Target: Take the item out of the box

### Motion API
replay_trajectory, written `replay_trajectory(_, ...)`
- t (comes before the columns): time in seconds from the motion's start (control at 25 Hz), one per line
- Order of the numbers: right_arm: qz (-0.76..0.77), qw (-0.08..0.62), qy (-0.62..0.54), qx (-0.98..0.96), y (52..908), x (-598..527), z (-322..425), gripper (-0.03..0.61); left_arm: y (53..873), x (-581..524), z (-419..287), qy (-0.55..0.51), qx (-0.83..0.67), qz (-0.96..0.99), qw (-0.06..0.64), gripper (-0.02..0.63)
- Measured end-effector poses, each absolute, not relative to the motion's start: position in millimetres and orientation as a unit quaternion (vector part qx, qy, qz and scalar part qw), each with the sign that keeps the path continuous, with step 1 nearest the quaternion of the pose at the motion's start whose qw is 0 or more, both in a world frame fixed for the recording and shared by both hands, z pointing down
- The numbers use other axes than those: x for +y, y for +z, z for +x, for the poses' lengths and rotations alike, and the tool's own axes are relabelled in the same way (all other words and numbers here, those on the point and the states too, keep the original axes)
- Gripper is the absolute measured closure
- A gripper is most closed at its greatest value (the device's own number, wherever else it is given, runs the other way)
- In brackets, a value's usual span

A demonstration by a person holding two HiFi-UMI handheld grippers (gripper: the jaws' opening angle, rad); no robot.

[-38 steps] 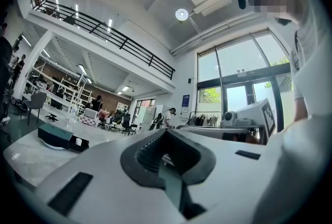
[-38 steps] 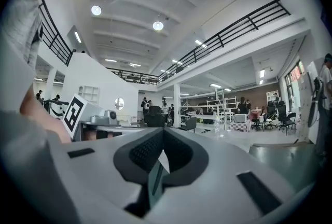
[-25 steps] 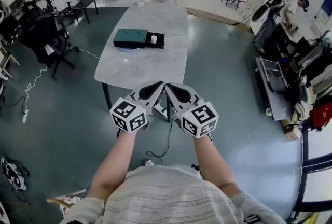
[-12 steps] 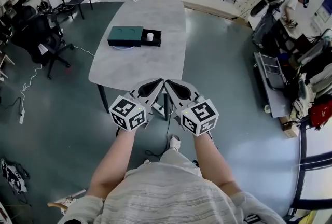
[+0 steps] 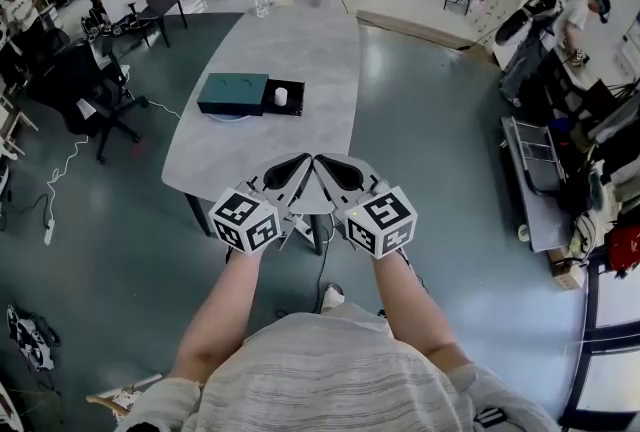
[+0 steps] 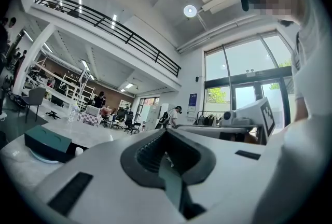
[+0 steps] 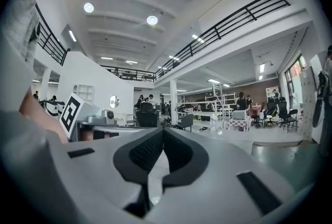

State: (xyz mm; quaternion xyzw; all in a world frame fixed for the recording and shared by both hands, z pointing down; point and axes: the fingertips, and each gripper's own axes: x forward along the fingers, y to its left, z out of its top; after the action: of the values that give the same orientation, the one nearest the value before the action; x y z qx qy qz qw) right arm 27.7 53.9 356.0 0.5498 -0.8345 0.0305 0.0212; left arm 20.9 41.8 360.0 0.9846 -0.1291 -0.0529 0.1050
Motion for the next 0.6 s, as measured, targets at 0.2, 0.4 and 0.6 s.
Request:
replay_trajectory(0.2, 0.532, 0.027, 0.035, -0.846, 361, 33, 61, 0.56, 365, 21, 54, -0.05, -0.148, 0.982, 0.106, 0.594)
replay_trajectory(0.4, 0.514, 0.033, 0.037, -0.856, 367, 20, 79, 0.56, 371, 9, 72, -0.053, -0.168, 0.978, 0.109, 0.594)
replay_trajectory(0.6, 0.504, 0.041, 0.044, -0.862, 377, 10, 83, 0.56, 381, -1, 76, -0.045, -0.18, 0.976, 0.116, 0.594)
